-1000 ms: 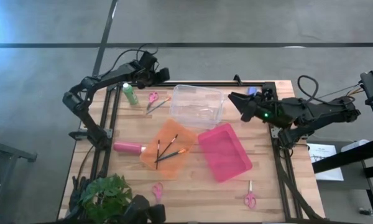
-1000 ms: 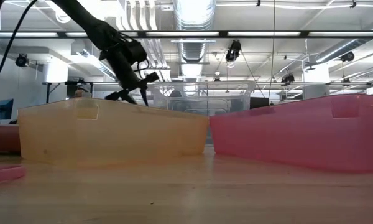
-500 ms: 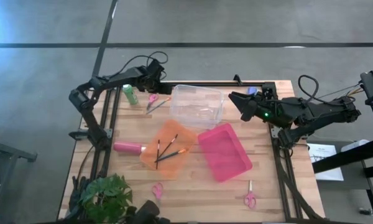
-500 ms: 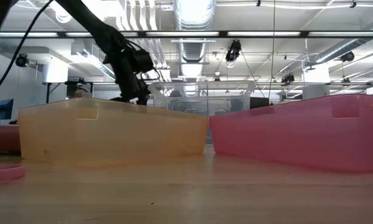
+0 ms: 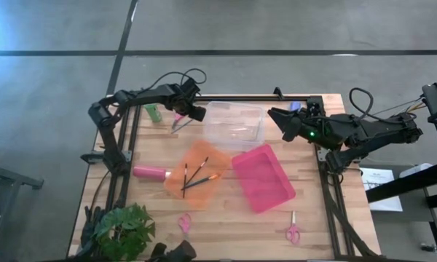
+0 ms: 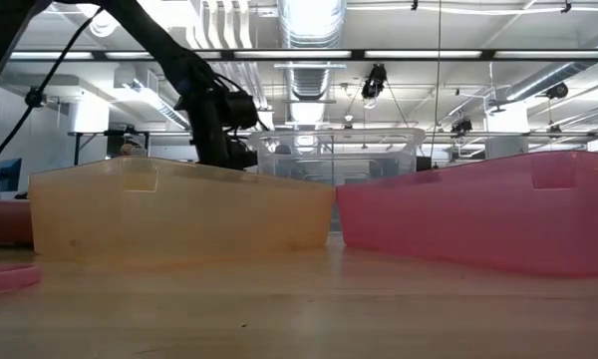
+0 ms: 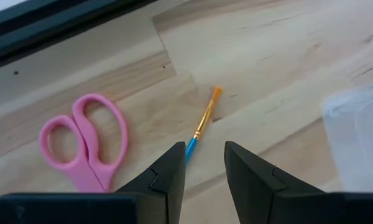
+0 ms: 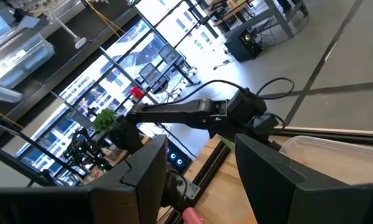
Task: Pick & Place Paint Supplies
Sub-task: Put the blue paint brush into the orange bin, then put the black eyeshadow brush into the orange bin
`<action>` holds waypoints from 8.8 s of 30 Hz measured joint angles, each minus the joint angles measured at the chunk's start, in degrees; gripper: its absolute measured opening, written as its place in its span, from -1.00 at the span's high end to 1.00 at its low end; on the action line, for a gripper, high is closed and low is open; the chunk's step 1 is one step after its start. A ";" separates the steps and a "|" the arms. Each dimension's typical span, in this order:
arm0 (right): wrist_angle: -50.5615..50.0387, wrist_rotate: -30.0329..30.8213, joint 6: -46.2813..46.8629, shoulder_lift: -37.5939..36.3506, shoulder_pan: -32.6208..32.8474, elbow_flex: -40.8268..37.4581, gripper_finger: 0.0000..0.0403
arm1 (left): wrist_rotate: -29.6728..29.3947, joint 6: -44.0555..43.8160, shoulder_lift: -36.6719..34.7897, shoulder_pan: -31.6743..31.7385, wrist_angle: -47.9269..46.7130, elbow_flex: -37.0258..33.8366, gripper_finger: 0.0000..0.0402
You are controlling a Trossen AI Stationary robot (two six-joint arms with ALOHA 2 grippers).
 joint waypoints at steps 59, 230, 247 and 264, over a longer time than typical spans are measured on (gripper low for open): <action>-3.10 1.46 2.96 0.15 -0.02 0.00 0.09 | -1.84 6.67 5.12 -2.23 3.25 -4.27 0.40; -77.03 -68.00 -20.60 62.36 -78.14 44.75 0.09 | -10.22 -40.45 -39.31 -36.00 10.02 -13.27 0.49; -53.73 -69.88 1.07 60.32 -71.87 25.44 0.09 | -9.08 -41.75 -39.31 -36.00 13.81 -13.20 0.49; -38.42 -73.51 15.38 59.82 -69.55 13.40 0.09 | -8.29 -45.14 -39.33 -35.52 14.45 -13.20 0.50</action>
